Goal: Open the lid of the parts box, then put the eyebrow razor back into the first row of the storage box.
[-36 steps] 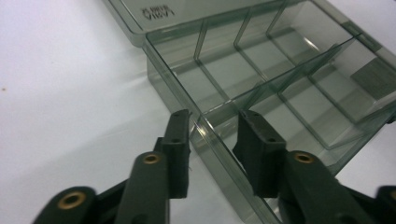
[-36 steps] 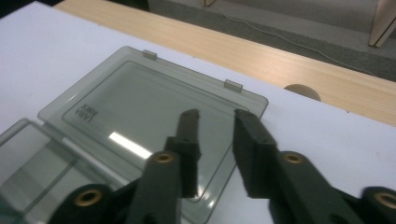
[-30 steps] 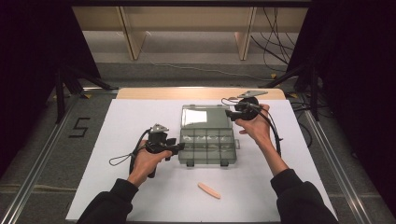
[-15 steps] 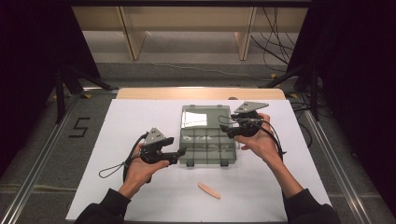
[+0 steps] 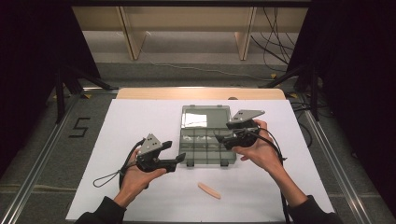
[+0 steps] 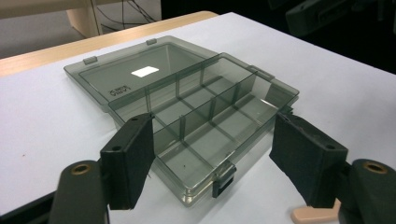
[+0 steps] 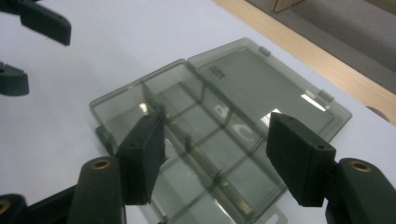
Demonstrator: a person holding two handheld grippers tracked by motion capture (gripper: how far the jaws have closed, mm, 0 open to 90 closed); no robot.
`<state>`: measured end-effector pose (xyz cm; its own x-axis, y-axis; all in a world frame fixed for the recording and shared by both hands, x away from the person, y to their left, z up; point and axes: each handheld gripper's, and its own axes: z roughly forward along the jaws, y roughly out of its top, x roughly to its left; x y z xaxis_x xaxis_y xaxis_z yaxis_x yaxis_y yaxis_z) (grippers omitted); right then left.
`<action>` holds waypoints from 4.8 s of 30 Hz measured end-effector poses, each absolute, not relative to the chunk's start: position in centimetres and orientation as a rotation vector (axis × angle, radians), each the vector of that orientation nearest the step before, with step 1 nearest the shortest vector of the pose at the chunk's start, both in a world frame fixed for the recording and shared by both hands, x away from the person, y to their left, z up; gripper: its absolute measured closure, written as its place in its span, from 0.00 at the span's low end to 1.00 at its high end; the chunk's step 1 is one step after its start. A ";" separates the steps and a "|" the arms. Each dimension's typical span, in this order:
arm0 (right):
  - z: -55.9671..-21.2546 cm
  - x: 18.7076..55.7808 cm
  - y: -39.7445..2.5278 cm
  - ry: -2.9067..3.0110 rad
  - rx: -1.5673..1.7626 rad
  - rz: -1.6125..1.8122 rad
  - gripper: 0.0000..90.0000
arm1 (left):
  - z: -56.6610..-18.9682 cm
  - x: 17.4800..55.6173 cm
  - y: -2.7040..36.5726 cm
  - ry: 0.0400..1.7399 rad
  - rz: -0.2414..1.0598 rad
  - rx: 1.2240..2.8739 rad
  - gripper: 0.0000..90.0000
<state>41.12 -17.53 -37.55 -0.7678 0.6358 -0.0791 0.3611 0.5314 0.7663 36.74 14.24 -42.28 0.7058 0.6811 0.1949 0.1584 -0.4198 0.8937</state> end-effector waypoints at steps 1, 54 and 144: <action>-37.6 40.8 -17.3 2.432 0.821 1.090 0.42 | -42.2 36.6 14.4 0.644 0.702 1.945 0.32; -43.8 35.1 -11.5 2.886 0.539 0.678 0.36 | -42.3 33.1 16.7 0.586 0.658 1.875 0.24; -42.1 36.2 -11.5 2.909 0.511 0.715 0.83 | -42.6 32.8 17.1 0.597 0.675 1.872 0.24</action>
<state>36.24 -11.53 -42.07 -0.9383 0.3454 -0.0191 0.2972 0.8331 0.4664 32.83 17.05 -42.63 0.7207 0.6686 0.1833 0.1005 -0.3623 0.9266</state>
